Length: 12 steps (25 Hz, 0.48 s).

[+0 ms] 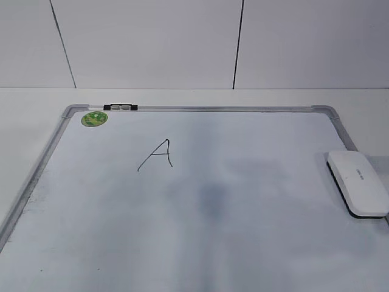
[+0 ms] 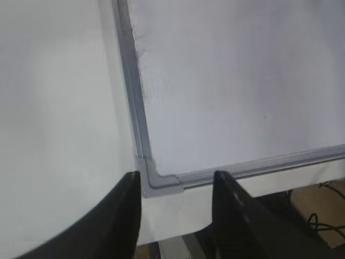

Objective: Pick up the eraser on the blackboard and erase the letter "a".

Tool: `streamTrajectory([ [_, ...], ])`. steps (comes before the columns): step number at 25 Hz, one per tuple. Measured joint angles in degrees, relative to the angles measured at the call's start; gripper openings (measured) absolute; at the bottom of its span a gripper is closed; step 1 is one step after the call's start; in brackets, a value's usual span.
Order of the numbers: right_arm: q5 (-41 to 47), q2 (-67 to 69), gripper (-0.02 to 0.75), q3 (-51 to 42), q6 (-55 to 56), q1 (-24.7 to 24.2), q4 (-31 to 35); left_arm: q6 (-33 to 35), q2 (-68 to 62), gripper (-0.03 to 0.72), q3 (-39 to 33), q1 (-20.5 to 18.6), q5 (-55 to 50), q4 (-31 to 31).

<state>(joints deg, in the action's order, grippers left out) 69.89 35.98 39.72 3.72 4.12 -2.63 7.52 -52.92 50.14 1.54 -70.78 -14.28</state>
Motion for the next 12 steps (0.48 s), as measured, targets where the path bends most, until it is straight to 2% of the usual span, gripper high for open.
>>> streamTrajectory([
  [7,0.00,-3.50,0.593,-8.40,-0.14,0.00,0.00,0.00,17.61,0.318,-12.67,0.00,0.17,1.46],
  [12,-0.11,-7.32,0.593,-8.95,-0.14,0.00,0.22,0.00,24.98,0.314,-18.23,0.00,1.80,1.90],
])
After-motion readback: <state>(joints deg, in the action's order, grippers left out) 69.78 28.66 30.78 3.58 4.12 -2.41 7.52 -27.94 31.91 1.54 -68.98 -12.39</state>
